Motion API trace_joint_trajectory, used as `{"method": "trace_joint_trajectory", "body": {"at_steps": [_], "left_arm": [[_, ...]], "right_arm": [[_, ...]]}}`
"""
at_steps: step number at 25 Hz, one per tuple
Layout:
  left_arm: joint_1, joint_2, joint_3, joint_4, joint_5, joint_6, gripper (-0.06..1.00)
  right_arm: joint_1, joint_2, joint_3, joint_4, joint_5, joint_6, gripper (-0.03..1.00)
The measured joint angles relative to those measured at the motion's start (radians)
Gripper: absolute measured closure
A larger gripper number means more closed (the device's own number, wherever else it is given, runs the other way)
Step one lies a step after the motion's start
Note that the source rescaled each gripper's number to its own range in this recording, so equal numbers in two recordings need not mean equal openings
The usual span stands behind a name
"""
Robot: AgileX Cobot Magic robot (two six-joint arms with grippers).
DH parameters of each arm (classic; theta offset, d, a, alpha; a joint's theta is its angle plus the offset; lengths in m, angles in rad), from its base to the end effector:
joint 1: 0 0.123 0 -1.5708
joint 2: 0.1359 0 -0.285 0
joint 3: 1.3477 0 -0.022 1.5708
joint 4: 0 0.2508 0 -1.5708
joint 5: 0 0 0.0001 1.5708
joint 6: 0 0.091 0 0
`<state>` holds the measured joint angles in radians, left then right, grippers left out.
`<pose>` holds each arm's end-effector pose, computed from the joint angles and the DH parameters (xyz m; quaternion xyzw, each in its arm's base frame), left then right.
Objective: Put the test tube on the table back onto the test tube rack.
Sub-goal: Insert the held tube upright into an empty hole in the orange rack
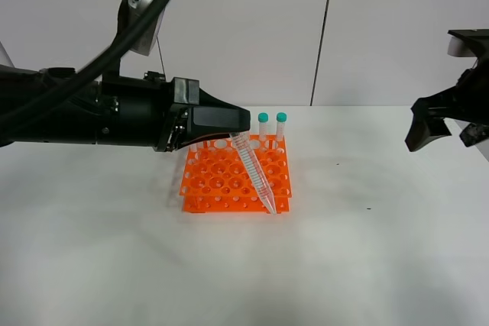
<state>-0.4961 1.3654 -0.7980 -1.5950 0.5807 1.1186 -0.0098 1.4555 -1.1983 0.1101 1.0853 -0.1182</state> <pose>0.2231 -0.1776 0.2769 0.1565 0.8141 -0.4513 0.3302 0.2851 0.0061 0.3011 -0.0357 0.9856 0.0420 0.1599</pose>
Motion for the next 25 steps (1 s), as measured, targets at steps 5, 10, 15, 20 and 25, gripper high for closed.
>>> {"method": "trace_joint_trajectory", "body": {"at_steps": [5,10,15,20,25], "left_arm": [[0.0,0.0,0.0,0.0,0.0,0.0,0.94],[0.0,0.0,0.0,0.0,0.0,0.0,0.94],[0.0,0.0,0.0,0.007,0.0,0.0,0.94],[0.0,0.0,0.0,0.036,0.0,0.0,0.94],[0.0,0.0,0.0,0.038,-0.016,-0.001,0.94]], "right_arm": [[-0.032,0.0,0.0,-0.005,0.114,0.003,0.1],[-0.032,0.0,0.0,0.003,0.124,0.003,0.1],[0.02,0.0,0.0,0.004,0.124,-0.003,0.1],[0.055,0.0,0.0,-0.004,0.124,0.003,0.1],[0.057,-0.03,0.042,-0.016,0.122,0.021,0.1]]}}
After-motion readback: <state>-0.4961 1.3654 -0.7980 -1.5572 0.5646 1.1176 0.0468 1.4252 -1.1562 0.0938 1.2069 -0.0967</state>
